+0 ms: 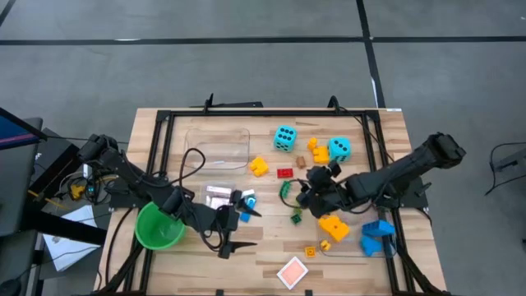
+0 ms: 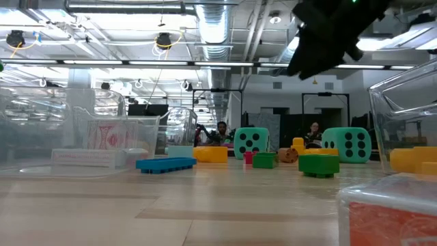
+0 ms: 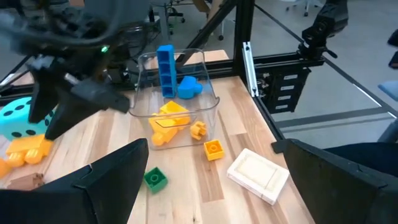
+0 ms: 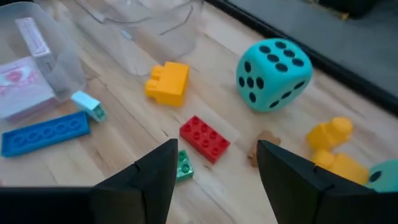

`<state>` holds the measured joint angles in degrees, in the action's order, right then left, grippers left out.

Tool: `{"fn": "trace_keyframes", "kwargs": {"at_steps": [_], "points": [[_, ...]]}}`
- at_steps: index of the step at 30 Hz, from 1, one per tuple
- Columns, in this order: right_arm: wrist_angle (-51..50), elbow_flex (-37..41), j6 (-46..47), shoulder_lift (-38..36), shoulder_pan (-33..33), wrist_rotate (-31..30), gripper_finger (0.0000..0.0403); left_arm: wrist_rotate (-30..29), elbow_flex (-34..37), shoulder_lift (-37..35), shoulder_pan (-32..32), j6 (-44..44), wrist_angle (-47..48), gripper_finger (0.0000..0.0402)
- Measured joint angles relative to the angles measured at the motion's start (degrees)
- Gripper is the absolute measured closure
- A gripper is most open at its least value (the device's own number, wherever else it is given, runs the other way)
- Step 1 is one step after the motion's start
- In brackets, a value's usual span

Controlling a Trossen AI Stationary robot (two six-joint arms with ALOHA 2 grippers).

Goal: Pick & Place Toys
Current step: Put the green game piece into the bottom right transparent bin

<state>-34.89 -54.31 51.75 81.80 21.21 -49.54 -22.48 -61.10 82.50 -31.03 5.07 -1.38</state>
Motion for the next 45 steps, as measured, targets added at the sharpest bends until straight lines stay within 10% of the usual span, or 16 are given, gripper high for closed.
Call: {"fn": "trace_keyframes", "kwargs": {"at_steps": [21,45], "points": [[32.5,10.6,-7.2,0.1,-5.9,16.7,0.0197,-0.2,0.0,0.0,0.0,-0.2,0.0,0.0032],[21.3,-6.5,-8.3,25.6,-9.3,25.9,0.0204,-0.2,0.0,0.0,0.0,-1.4,0.6,0.0032]]}}
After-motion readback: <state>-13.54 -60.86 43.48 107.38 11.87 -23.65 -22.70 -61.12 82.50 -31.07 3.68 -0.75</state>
